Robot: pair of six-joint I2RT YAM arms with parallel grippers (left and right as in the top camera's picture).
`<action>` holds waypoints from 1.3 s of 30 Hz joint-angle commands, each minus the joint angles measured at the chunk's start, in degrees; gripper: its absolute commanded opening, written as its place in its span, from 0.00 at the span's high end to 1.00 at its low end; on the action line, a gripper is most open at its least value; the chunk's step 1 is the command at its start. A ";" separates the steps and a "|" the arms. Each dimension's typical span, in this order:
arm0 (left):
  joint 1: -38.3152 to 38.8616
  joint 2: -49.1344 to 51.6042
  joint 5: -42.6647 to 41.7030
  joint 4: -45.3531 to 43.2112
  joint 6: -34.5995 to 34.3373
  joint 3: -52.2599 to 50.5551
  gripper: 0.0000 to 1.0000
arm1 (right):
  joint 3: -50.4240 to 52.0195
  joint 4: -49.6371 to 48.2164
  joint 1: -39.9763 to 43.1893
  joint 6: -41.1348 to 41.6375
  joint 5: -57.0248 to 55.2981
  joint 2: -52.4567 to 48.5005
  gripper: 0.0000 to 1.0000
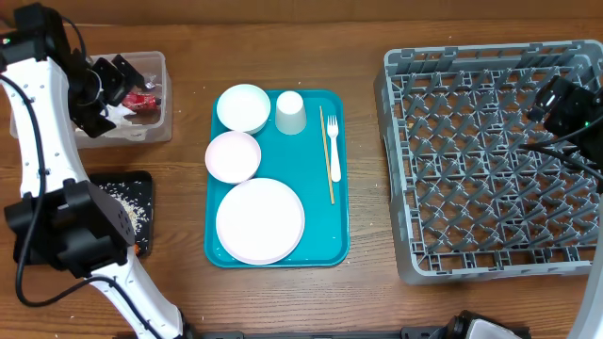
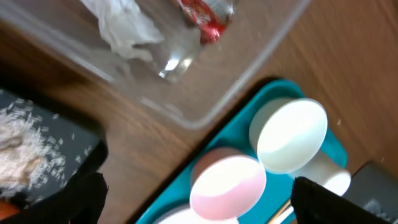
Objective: Sort waste into correct bins and load items into the dishwasher rack
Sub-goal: 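Carry the tissue left and drop it into the clear bin, then reach the right gripper to the white cup and grasp it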
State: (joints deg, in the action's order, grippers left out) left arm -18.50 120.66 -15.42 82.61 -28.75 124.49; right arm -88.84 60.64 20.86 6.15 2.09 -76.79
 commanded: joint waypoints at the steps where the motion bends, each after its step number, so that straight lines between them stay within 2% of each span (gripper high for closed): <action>1: 3.72 -7.02 6.99 2.21 -1.44 0.55 0.07 | -0.87 -0.28 0.00 -0.22 -0.55 -0.11 0.00; 5: 5.49 -10.62 16.15 4.26 -8.22 0.55 0.05 | -0.87 -0.28 0.00 -0.22 -0.55 -0.11 0.00; 7: 5.55 -11.76 19.06 4.70 -10.34 0.55 0.00 | -0.87 -0.28 0.00 -0.22 -0.55 -0.11 0.00; 13: 4.48 -11.82 27.19 5.51 -10.43 0.50 0.00 | -0.87 -0.28 0.00 -0.22 -0.55 -0.11 0.00; 26: 3.91 -11.80 27.58 6.29 -10.45 0.50 0.00 | -0.87 -0.35 0.00 -0.17 0.22 -0.11 0.00; 32: 3.91 -11.80 27.58 6.27 -10.45 0.48 0.00 | -0.87 -0.55 0.00 6.51 20.63 -0.11 0.00; 34: 3.91 -11.80 27.58 6.27 -10.45 0.50 0.00 | -0.85 -3.32 -0.09 11.56 33.24 -0.13 0.00; 36: 3.91 -11.80 27.58 6.29 -10.45 0.48 0.00 | -0.85 -6.86 -1.38 11.93 43.60 -0.57 0.00; 39: 3.91 -11.80 27.58 6.29 -10.45 0.48 0.00 | -0.85 -11.80 -6.64 11.87 47.15 -1.44 0.00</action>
State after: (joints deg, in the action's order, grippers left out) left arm -14.66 108.99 11.07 88.77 -37.85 124.53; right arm -88.84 51.51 19.22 15.14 34.15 -77.34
